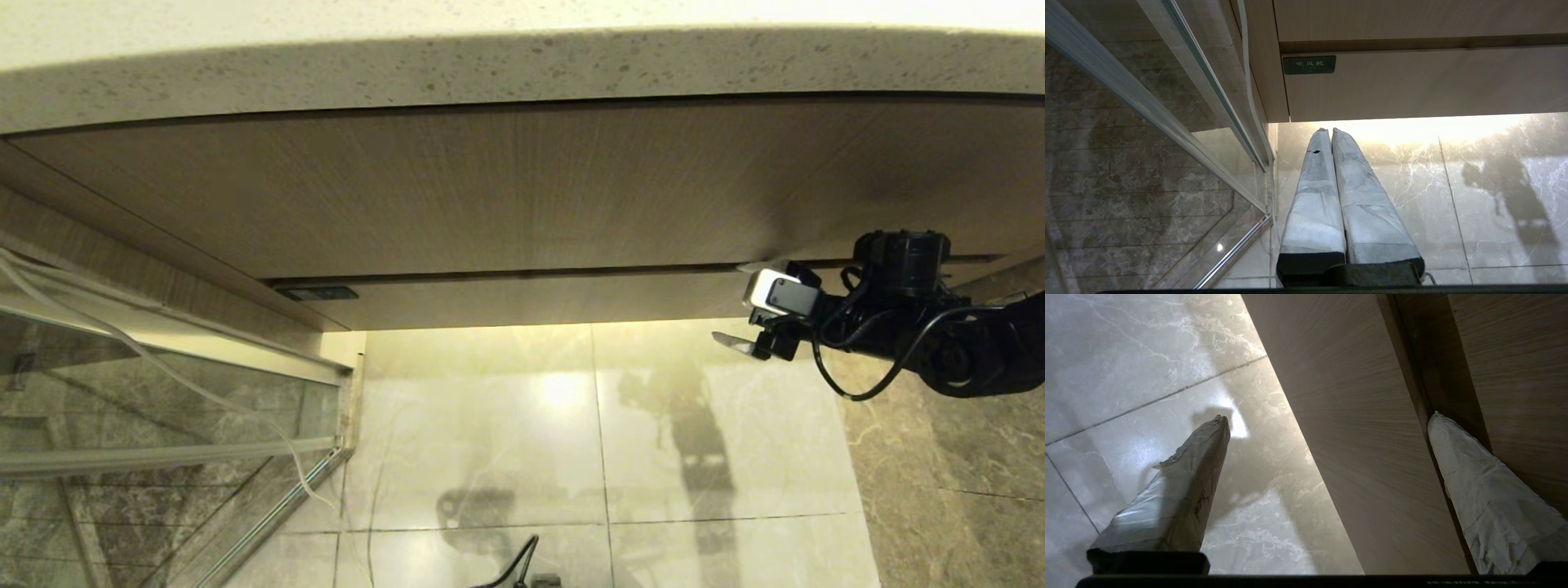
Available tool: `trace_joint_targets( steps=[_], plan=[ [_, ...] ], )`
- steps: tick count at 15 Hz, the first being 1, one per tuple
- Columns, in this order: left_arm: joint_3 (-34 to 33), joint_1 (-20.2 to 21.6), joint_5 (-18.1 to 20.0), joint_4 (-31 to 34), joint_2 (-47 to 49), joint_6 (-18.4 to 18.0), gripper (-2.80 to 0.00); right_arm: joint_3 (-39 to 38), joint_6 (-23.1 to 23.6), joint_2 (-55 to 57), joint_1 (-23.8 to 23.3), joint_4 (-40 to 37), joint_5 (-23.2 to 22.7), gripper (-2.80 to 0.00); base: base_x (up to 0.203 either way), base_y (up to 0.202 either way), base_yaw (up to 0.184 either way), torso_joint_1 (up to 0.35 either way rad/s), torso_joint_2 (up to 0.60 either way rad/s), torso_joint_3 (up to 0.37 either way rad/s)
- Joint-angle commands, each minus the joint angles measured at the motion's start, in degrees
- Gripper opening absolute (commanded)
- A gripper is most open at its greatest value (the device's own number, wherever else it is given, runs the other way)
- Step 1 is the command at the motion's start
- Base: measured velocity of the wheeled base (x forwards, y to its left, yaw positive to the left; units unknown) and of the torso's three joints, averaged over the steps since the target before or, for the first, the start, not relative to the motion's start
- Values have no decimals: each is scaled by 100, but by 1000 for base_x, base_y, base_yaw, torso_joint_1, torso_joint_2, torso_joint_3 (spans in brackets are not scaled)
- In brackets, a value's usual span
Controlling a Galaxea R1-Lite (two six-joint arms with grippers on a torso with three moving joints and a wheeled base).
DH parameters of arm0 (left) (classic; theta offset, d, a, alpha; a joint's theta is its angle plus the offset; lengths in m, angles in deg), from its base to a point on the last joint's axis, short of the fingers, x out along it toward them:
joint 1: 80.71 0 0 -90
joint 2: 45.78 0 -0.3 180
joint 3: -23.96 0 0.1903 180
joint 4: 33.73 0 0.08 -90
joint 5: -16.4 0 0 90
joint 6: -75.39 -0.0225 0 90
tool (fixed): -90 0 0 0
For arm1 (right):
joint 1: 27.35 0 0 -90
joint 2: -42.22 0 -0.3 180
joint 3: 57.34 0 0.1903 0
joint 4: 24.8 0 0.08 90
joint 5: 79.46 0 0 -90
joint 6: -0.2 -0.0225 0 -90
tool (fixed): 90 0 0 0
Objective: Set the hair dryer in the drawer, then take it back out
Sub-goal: Pull open the drawer
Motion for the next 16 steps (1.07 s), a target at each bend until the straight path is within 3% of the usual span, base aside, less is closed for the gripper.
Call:
trace_joint_targets(
  steps=[1,8,16],
  plan=[
    [-229,1,0,-9,0,5,-280,-51,110,15,-22,-321,-25,0,0,0,0,0,0,0],
    [-229,1,0,-9,0,5,-280,-6,120,-103,-98,-697,11,0,0,0,0,0,0,0],
    [-229,1,0,-9,0,-1,-280,-141,49,-566,-129,-533,-210,0,0,0,0,0,0,0]
  ],
)
